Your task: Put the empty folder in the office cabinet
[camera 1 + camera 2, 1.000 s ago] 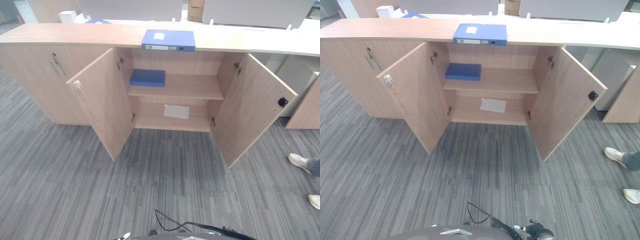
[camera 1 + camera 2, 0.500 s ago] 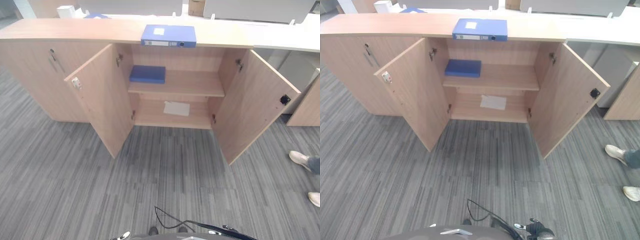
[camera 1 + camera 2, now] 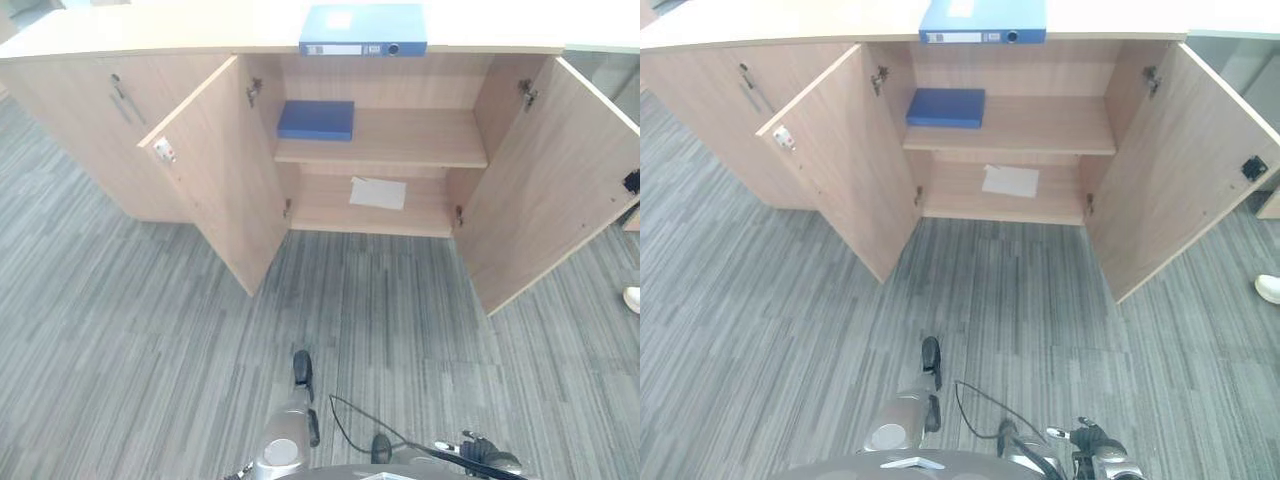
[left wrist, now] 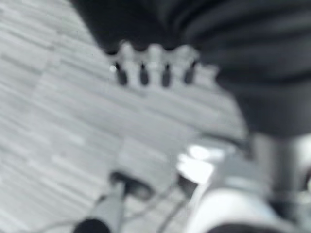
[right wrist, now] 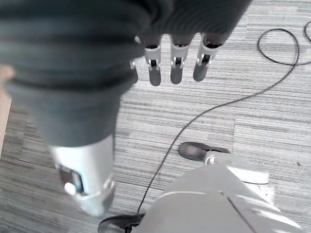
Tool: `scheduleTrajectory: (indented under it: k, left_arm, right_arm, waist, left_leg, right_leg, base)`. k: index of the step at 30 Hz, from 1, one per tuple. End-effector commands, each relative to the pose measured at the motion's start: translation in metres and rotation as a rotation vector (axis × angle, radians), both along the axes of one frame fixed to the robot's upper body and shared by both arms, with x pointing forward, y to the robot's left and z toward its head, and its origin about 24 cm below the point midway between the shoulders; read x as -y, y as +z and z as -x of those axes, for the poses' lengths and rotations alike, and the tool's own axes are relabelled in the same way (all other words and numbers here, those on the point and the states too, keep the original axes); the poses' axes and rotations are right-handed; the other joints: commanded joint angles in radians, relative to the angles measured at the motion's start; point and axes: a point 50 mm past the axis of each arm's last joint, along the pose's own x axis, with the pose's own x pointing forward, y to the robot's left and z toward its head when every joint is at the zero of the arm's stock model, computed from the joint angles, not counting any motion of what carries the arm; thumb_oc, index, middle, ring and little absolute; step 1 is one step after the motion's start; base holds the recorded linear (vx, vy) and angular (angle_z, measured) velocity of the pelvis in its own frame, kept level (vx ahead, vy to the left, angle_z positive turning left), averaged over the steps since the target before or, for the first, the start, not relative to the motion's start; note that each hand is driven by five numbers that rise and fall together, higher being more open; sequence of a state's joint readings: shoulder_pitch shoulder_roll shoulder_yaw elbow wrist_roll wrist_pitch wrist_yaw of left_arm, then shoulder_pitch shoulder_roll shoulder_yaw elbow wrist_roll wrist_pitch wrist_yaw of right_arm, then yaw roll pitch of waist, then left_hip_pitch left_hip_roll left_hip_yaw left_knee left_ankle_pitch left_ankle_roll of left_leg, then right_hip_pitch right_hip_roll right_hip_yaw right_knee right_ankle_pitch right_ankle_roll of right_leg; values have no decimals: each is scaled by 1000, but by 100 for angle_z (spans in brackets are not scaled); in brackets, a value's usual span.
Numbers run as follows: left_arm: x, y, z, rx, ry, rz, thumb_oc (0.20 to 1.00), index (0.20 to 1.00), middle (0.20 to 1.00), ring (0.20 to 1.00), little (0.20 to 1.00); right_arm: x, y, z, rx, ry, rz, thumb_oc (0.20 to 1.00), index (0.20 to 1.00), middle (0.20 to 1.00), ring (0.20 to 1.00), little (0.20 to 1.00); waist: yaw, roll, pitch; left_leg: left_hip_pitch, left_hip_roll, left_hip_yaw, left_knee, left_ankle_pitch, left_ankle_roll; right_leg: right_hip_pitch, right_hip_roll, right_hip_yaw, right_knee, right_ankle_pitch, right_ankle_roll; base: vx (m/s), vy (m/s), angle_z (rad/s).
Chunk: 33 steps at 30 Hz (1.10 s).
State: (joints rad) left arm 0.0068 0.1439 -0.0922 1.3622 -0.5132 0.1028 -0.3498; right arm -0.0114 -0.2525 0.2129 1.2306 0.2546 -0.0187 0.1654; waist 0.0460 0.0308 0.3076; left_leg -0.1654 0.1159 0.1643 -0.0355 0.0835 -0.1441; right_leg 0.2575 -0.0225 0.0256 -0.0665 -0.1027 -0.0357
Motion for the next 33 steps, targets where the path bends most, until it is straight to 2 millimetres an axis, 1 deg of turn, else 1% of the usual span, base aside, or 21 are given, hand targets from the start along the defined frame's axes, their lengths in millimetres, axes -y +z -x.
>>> scheduleTrajectory:
  k: [1,3,5,7,8,9,10,12,13,15,17,18,20,21,22,24,26,29,30,31,33]
  left_arm:
    - [-13,2,4,22,-28,-32,1000,1000,1000,1000,1000]
    - [-17,2,7,16,-33,-37,1000,1000,1000,1000,1000]
    - [-23,3,10,10,-40,-47,1000,1000,1000,1000,1000]
    - [-28,4,9,11,-53,-59,1000,1000,1000,1000,1000]
    - [-31,4,7,21,-66,-74,1000,1000,1000,1000,1000]
    - [-32,5,5,30,-73,-82,1000,1000,1000,1000,1000]
    - [-33,6,-1,49,-79,-97,1000,1000,1000,1000,1000]
    - [-33,7,-10,78,-77,-108,1000,1000,1000,1000,1000]
    - [-33,9,-20,110,-81,-113,1000,1000,1000,1000,1000]
    - [-32,11,-29,136,-83,-112,1000,1000,1000,1000,1000]
    - [-35,15,-46,168,-85,-140,1000,1000,1000,1000,1000]
    - [-35,17,-53,183,-81,-147,1000,1000,1000,1000,1000]
    - [-35,20,-65,213,-56,-164,1000,1000,1000,1000,1000]
    - [-35,20,-65,215,-54,-165,1000,1000,1000,1000,1000]
    - [-34,20,-67,224,-54,-167,1000,1000,1000,1000,1000]
    - [-30,19,-65,230,-64,-173,1000,1000,1000,1000,1000]
    - [-26,17,-59,234,-77,-168,1000,1000,1000,1000,1000]
    - [-22,15,-53,252,-89,-166,1000,1000,1000,1000,1000]
    - [-20,15,-52,258,-109,-164,1000,1000,1000,1000,1000]
    - [-20,15,-52,260,-116,-165,1000,1000,1000,1000,1000]
    - [-12,11,-42,266,-159,-171,1000,1000,1000,1000,1000]
  right_arm:
    - [6,2,2,32,52,32,1000,1000,1000,1000,1000]
    - [6,2,2,52,61,39,1000,1000,1000,1000,1000]
    - [3,4,-4,85,95,41,1000,1000,1000,1000,1000]
    - [-1,6,-11,120,122,42,1000,1000,1000,1000,1000]
    - [-5,8,-18,153,134,45,1000,1000,1000,1000,1000]
    - [-6,9,-22,171,139,50,1000,1000,1000,1000,1000]
    - [-11,11,-31,202,158,59,1000,1000,1000,1000,1000]
    - [-16,14,-39,226,198,76,1000,1000,1000,1000,1000]
    - [-18,16,-46,247,194,93,1000,1000,1000,1000,1000]
    - [-16,20,-56,285,172,117,1000,1000,1000,1000,1000]
    - [-16,27,-69,327,176,111,1000,1000,1000,1000,1000]
    - [-16,29,-74,342,175,103,1000,1000,1000,1000,1000]
    - [-17,33,-81,382,174,87,1000,1000,1000,1000,1000]
    - [-17,34,-81,385,173,88,1000,1000,1000,1000,1000]
    - [-17,34,-81,399,154,92,1000,1000,1000,1000,1000]
    - [-14,33,-76,396,87,79,1000,1000,1000,1000,1000]
    - [-11,29,-66,374,16,80,1000,1000,1000,1000,1000]
    - [-8,24,-53,336,-2,79,1000,1000,1000,1000,1000]
    - [-5,20,-42,305,-13,78,1000,1000,1000,1000,1000]
    - [-4,19,-39,297,-16,77,1000,1000,1000,1000,1000]
    - [-3,14,-29,262,-59,84,1000,1000,1000,1000,1000]
  waist:
    - [-11,-33,-57]
    - [-7,-37,-71]
    - [-4,-47,-100]
    - [-6,-49,-116]
    - [-9,-50,-123]
    - [-11,-50,-124]
    - [-19,-48,-122]
    - [-26,-41,-118]
    - [-25,-20,-107]
    - [-31,-25,-94]
    - [-40,-25,-70]
    - [-41,-22,-56]
    - [-49,-39,-36]
    - [-51,-42,-35]
    - [-59,-53,-33]
    - [-79,-74,-44]
    - [-101,-84,-53]
    - [-122,-89,-65]
    - [-138,-87,-80]
    - [-143,-85,-82]
    - [-144,-91,-97]
  left_leg:
    - [-61,-50,33,17,54,91]
    - [-50,-63,24,42,31,104]
    - [-29,-94,14,55,-6,139]
    - [-12,-110,15,48,-22,163]
    - [9,-124,19,35,-31,185]
    - [19,-130,21,28,-34,194]
    - [58,-148,20,8,-43,217]
    - [105,-161,19,-14,-64,228]
    - [130,-143,34,-22,-62,233]
    - [173,-146,33,-35,-80,228]
    - [210,-112,57,-38,-91,209]
    - [207,-92,70,-32,-82,202]
    - [217,-84,68,-29,-93,190]
    - [219,-84,68,-28,-96,189]
    - [228,-90,66,-25,-110,187]
    - [252,-101,58,-18,-145,186]
    - [293,-108,48,-15,-184,188]
    - [330,-111,29,-8,-223,194]
    - [346,-111,2,-11,-238,197]
    - [351,-110,-6,-13,-241,197]
    - [366,-105,-51,12,-267,188]
  right_leg:
    - [66,36,-20,71,-73,28]
    - [88,19,-15,76,-92,35]
    - [104,-13,-19,101,-93,53]
    - [101,-30,-33,154,-91,61]
    - [70,-59,-68,247,-42,83]
    - [55,-71,-82,281,-18,93]
    - [-25,-105,-118,452,65,134]
    - [-122,-145,-150,595,125,163]
    - [-202,-152,-187,625,143,153]
    - [-237,-164,-211,596,114,162]
    - [-299,-158,-263,455,86,164]
    - [-306,-149,-283,396,101,153]
    - [-330,-154,-277,252,149,171]
    - [-332,-155,-274,235,157,174]
    - [-346,-161,-261,174,199,189]
    - [-383,-174,-223,84,278,213]
    - [-407,-171,-198,29,312,226]
    - [-412,-155,-173,11,306,224]
    - [-397,-138,-122,8,288,212]
    - [-389,-133,-113,5,284,209]
    - [-368,-117,-80,31,257,182]
  base:
    - [543,218,-90]
    - [417,190,-67]
    - [386,235,-55]
    - [302,235,-15]
    - [253,228,5]
    - [252,282,9]
    - [191,240,11]
    - [177,227,3]
    - [134,134,8]
    - [152,-16,14]
    - [88,-169,-9]
    - [9,-198,-18]
    - [67,-206,-13]
    - [136,-165,-18]
    - [227,-159,-19]
    - [338,-174,-14]
    - [453,-170,-13]
    - [376,-175,22]
    - [449,-261,45]
    - [385,-306,62]
    - [258,-250,80]
